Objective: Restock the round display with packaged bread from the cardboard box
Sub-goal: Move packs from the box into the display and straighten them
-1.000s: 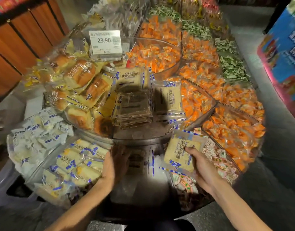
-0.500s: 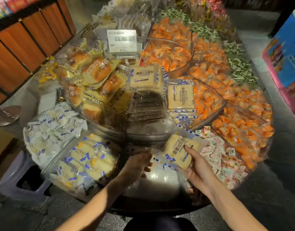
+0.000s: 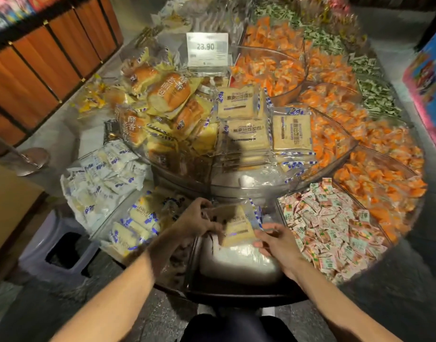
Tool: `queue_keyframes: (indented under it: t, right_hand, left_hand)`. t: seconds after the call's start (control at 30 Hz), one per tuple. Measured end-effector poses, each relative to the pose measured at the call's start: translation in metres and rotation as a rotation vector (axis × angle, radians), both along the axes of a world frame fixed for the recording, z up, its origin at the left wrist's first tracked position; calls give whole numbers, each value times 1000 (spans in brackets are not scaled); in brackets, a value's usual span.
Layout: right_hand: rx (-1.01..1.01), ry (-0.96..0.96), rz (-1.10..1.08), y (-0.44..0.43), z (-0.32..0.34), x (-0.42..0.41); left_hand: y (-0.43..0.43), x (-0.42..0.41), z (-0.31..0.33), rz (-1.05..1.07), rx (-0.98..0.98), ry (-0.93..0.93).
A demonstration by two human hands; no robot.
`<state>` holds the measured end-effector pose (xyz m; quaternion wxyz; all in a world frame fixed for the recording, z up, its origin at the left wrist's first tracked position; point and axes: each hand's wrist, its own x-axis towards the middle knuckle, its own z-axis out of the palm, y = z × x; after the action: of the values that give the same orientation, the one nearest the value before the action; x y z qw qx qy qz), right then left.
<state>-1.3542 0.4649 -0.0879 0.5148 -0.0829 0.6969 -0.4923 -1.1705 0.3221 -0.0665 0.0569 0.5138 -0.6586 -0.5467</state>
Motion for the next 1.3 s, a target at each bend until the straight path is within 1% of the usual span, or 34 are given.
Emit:
queue_keyframes:
  t: [0.13, 0.33, 0.4, 0.5, 0.53, 0.57, 0.6, 0.63, 0.67, 0.73, 0.8, 0.9, 1.0, 1.07, 1.1, 1.13, 1.2, 1.3]
  right_hand:
    - [-10, 28, -17, -17, -7, 7]
    - [58, 285, 83, -26, -24, 13]
    - [81, 329, 104, -25, -30, 13]
    - [119, 382, 184, -22, -30, 10]
    - [141, 447, 237, -21, -26, 8]
    - [147, 534, 276, -21, -22, 5]
    - [132, 628, 297, -23, -15, 3]
    - [102, 708, 308, -26, -6, 1]
    - [61, 769, 311, -31, 3, 3]
    - [-31, 839, 349, -52, 24, 16]
    - [-140, 857, 432, -78, 40, 44]
    - [-298, 870, 562, -123, 54, 110]
    - [-424, 887, 747, -165, 56, 206]
    - [-525, 919, 853, -200, 54, 277]
    - [-563, 902, 920, -219, 56, 314]
    - [-584, 867, 1006, -240, 56, 353]
    - [-623, 824, 1166, -283, 53, 430]
    - [-681, 843, 1298, -353, 39, 551]
  left_hand:
    - [-23, -17, -15, 7, -283, -112]
    - [-15, -29, -35, -202, -621, -271]
    - [-12, -29, -41, -243, -675, -308]
    - [-5, -27, -37, -267, -645, -376]
    - [-3, -25, -36, -251, -634, -368]
    - [-1, -22, -28, -293, -633, -400]
    - [-2, -20, -22, -338, -722, -408]
    - [0, -14, -9, -334, -721, -423]
    - [-1, -6, 6, -264, -718, -368]
    - [-18, 11, 28, -71, -719, -171]
    - [-35, 46, 48, 61, -692, -94]
    - [-61, 124, 81, 206, -689, -111]
    - [-82, 227, 107, 404, -743, -117]
    - [-102, 302, 102, 451, -814, -247]
    - [-112, 340, 99, 513, -768, -335]
    - [-125, 381, 94, 614, -707, -374]
    - [-150, 464, 76, 720, -658, -448]
    - [-196, 590, 29, 877, -582, -576]
